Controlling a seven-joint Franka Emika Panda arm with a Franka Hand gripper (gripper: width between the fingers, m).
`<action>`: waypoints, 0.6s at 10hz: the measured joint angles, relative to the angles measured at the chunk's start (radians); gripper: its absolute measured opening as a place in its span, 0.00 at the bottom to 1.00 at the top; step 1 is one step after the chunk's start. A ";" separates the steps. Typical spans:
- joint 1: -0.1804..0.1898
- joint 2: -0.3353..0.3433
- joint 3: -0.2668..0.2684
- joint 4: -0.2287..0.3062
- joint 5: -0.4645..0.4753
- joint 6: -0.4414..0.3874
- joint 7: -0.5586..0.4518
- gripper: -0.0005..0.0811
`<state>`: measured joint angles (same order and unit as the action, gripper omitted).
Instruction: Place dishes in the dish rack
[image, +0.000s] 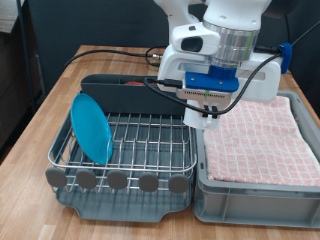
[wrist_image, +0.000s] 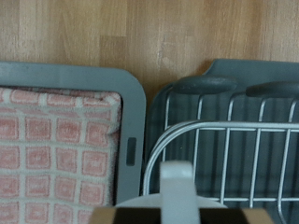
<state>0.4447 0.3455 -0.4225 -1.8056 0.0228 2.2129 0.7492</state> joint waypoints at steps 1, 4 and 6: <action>-0.021 0.021 0.004 0.031 0.020 -0.014 -0.041 0.09; -0.081 0.106 0.022 0.148 0.082 -0.066 -0.135 0.09; -0.104 0.155 0.033 0.204 0.110 -0.068 -0.154 0.09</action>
<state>0.3405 0.5004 -0.3894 -1.6017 0.1324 2.1448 0.5947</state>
